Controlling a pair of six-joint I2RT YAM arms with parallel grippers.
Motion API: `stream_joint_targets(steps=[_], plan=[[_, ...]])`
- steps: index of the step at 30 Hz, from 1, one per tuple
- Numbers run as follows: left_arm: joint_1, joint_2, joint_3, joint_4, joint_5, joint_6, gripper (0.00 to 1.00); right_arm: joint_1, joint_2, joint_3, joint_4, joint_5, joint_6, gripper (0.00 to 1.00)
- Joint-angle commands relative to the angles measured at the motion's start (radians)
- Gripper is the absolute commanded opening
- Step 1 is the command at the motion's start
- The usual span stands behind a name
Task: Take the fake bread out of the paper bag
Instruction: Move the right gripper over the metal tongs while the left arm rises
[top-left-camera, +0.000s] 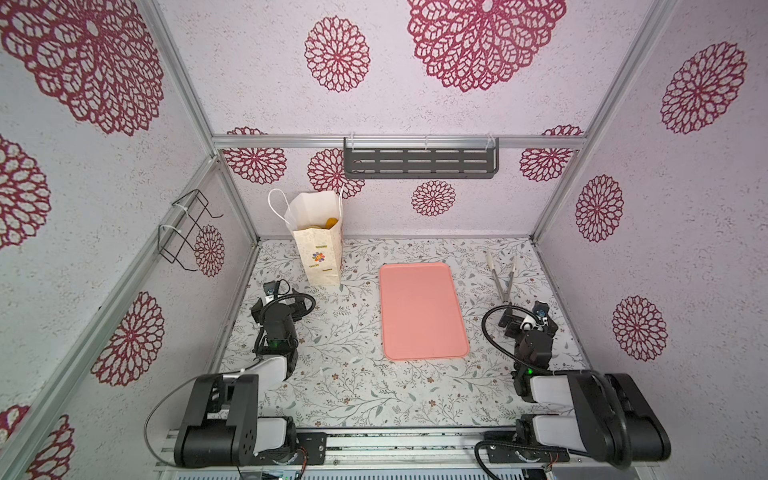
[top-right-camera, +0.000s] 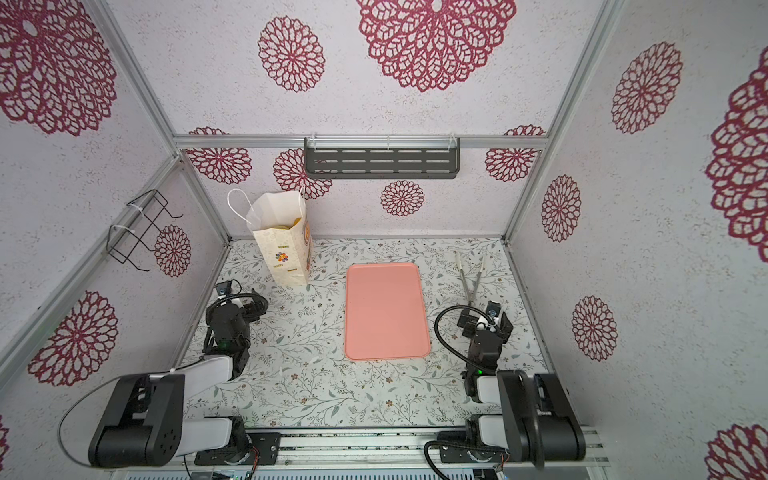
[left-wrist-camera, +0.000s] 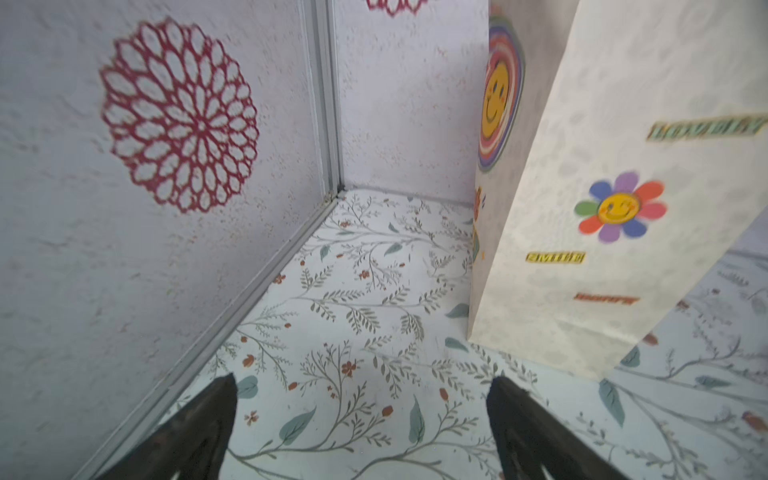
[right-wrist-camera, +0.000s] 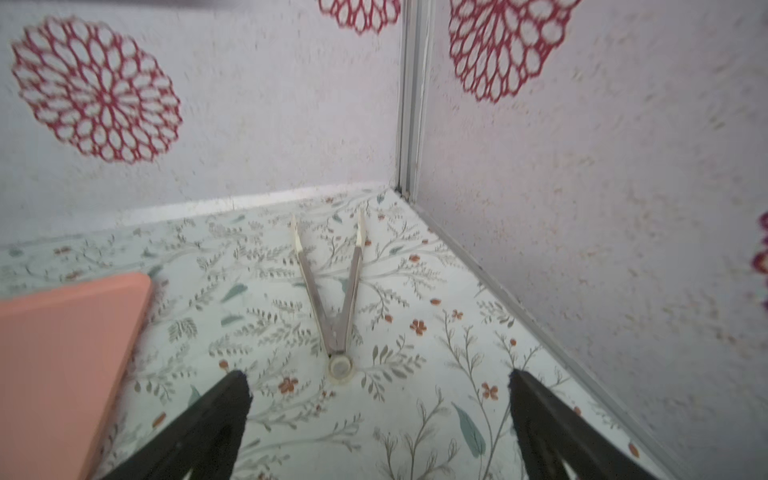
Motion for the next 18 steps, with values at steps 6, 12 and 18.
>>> stream_joint_targets(steps=[6,12,18], plan=[[-0.125,-0.321,0.151,-0.614,-0.251,-0.246,0.98,-0.016,-0.442,0.141,-0.644,-0.043,0.254,0.99],[-0.122,-0.491,0.319,-1.047,-0.078,-0.385,0.97,-0.045,-0.453,0.372,-1.047,-0.179,0.284,0.99],[-0.123,-0.598,0.388,-1.328,0.155,-0.414,0.97,-0.067,-0.165,0.594,-1.245,-0.344,0.249,0.99]])
